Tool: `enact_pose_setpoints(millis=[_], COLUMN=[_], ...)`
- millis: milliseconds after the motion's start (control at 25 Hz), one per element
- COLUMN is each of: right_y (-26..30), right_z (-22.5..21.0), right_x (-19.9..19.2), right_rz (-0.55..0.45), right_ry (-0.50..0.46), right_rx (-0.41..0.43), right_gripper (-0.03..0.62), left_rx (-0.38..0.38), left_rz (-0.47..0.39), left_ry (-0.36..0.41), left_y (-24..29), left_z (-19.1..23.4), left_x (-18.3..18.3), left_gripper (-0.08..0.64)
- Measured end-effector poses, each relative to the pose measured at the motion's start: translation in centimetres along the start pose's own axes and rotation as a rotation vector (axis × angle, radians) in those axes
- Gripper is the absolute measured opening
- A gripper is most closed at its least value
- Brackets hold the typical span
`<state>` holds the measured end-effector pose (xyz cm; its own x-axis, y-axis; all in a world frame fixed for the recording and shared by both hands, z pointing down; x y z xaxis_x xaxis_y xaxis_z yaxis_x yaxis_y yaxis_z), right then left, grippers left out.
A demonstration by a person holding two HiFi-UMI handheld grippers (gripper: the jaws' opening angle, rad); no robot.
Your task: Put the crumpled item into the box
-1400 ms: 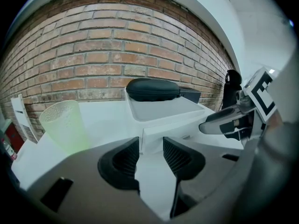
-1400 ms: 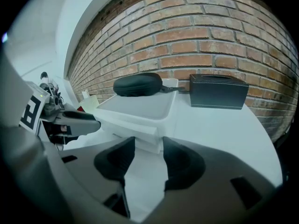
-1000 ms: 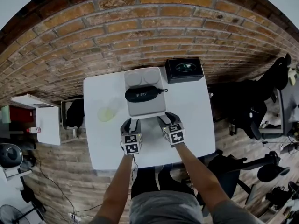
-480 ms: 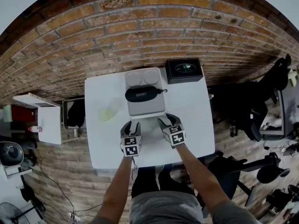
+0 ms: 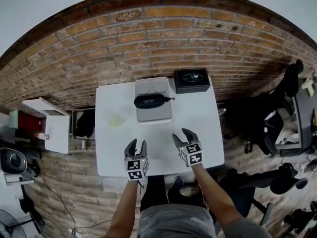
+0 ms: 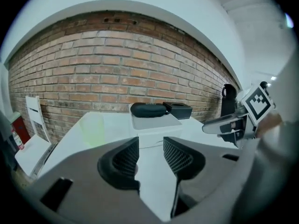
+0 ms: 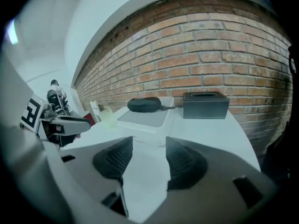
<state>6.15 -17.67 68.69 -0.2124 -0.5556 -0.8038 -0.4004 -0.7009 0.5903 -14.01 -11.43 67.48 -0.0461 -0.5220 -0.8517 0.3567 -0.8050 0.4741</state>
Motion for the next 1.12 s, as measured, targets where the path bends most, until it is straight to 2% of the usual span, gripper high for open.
enact_pose_setpoints(millis=[280, 520, 720, 960, 1120], right_y=[-7.6, -15.9, -22.0, -27.0, -29.8], right_z=[-0.3, -0.6, -1.2, -1.2, -0.8], right_x=[2.5, 2.0, 1.2, 0.4, 0.4], right_rz=[-0.123, -0.180, -0.208, -0.261, -0.286], right_ry=[0.019, 0.034, -0.016, -0.025, 0.012], right_rx=[0.032, 0.035, 0.055, 0.056, 0.055], right_gripper=[0.245, 0.259, 0.264, 0.262, 0.261], left_rx=[0.028, 0.060, 0.093, 0.089, 0.036], left_rz=[-0.071, -0.139, -0.170, -0.181, -0.198], left_ry=[0.025, 0.036, 0.076, 0.087, 0.113], left_y=[-5.4, -12.2, -17.0, -21.3, -21.8], left_z=[-3.7, -7.2, -10.9, -15.0, -17.5], left_x=[1.6, 2.6, 2.4, 1.6, 2.4], left_gripper=[0.155, 0.155, 0.155, 0.155, 0.155])
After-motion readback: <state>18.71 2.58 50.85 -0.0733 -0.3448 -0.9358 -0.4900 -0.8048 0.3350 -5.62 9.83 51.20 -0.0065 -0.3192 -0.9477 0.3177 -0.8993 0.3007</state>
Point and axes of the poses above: the fingertips, and each gripper's own axes: y forward along the fingers, z to its left, x out of its top, the point moved 3 cm from there along -y, backward along the fingers, and after that the axes turned 10 degrees about -x, right-handed, at the moved point
